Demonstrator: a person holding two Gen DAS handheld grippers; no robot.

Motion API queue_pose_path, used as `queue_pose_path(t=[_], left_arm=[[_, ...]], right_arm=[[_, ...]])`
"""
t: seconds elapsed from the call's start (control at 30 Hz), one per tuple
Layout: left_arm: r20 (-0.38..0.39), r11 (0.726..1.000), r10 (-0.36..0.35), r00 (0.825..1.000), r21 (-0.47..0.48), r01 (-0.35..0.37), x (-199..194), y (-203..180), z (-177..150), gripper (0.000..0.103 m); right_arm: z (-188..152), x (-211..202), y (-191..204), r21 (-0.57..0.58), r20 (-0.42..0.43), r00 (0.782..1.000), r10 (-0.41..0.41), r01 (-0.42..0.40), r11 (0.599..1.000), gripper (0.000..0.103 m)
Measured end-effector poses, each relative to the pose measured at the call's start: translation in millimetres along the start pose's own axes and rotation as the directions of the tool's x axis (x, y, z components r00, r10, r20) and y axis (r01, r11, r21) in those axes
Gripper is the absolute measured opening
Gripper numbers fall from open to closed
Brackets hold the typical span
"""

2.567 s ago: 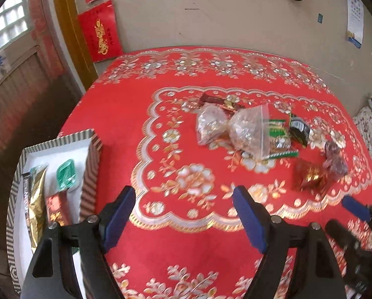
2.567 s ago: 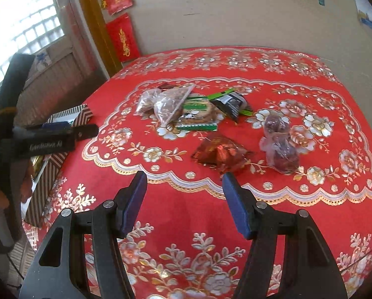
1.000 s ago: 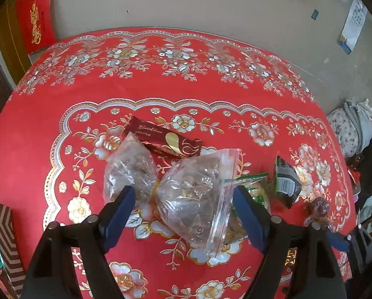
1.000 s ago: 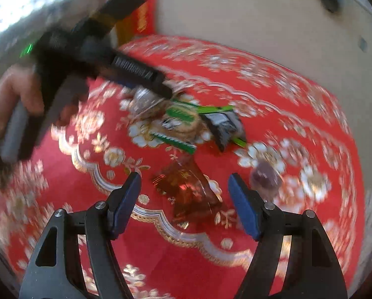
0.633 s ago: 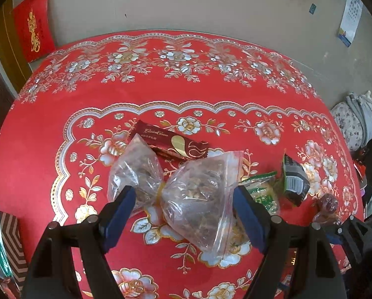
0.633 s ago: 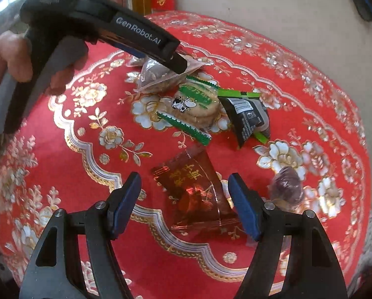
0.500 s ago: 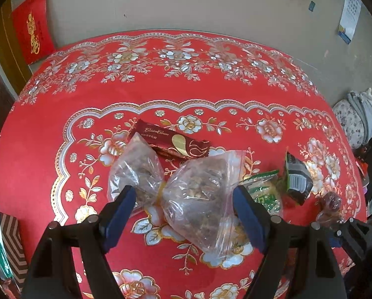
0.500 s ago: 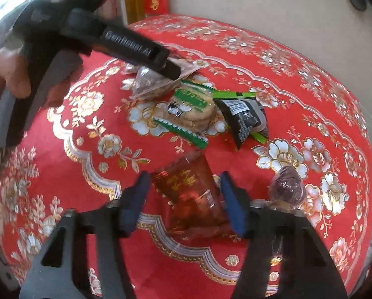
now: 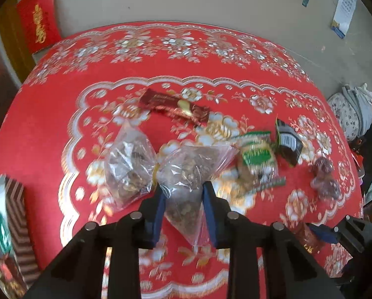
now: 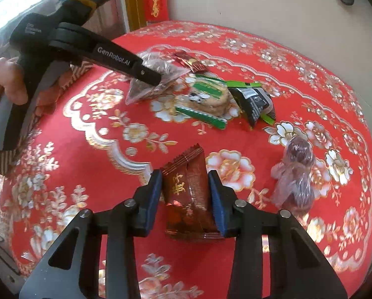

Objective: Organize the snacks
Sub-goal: 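Grasp the clear bag of nuts with left tool while right tool grasps brown pastry, then carry the clear nut bag and brown pastry over the tray with both tools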

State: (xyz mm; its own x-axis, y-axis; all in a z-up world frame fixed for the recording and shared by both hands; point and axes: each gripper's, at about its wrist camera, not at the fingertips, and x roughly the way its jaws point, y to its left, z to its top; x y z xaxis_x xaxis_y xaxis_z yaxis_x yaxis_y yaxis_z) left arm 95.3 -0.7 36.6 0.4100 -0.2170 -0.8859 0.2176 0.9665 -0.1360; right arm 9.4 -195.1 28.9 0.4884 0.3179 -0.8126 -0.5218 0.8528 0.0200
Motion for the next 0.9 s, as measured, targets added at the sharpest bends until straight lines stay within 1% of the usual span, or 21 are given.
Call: queue_pose_path(t=[0.13,0.27,0.33,0.53,0.63,0.73,0.9], left_arm=[[0.026,1.0,0.023,0.999,0.01,-0.023,-21.9,-0.7,-18.2,0.029],[0.054,0.999,0.036,0.998,0.022,-0.037,-45.0,-3.5,-36.3,0.029],[0.072,0.998,0.05,0.996,0.03,-0.052,-56.8,-5.3,-46.6,0.029],[0.101,0.998,0.042,0.994,0.041,-0.046,-83.2,-4.9,-76.0,0.029],[0.123,0.996,0.076,0.989,0.039,-0.081,-92.9,-1.7,-85.5,0.029],[0.14,0.995,0.094,0.986,0.02,-0.097,-100.9,6.9,-91.6,0.029],[0.172,0.99,0.142,0.975,-0.006,-0.143,-114.1,22.6,-99.0,0.029]], right_arm=[[-3.1,-13.2,11.9,0.024,0.043,0.999,0.016,-0.017,1.0,0.034],[-8.2,-12.7,27.7,0.011,0.033,0.999,0.024,-0.025,1.0,0.034],[-11.7,-15.9,36.4,0.006,0.043,0.999,0.029,-0.029,1.0,0.033],[-9.9,-32.5,54.4,0.002,0.086,0.995,0.043,-0.043,0.999,0.033],[-4.0,-36.9,64.2,-0.013,0.095,0.994,0.046,-0.045,0.999,0.033],[0.4,-39.6,73.8,-0.023,0.106,0.993,0.053,-0.051,0.998,0.033],[11.6,-41.1,93.6,-0.037,0.124,0.99,0.072,-0.068,0.997,0.033]])
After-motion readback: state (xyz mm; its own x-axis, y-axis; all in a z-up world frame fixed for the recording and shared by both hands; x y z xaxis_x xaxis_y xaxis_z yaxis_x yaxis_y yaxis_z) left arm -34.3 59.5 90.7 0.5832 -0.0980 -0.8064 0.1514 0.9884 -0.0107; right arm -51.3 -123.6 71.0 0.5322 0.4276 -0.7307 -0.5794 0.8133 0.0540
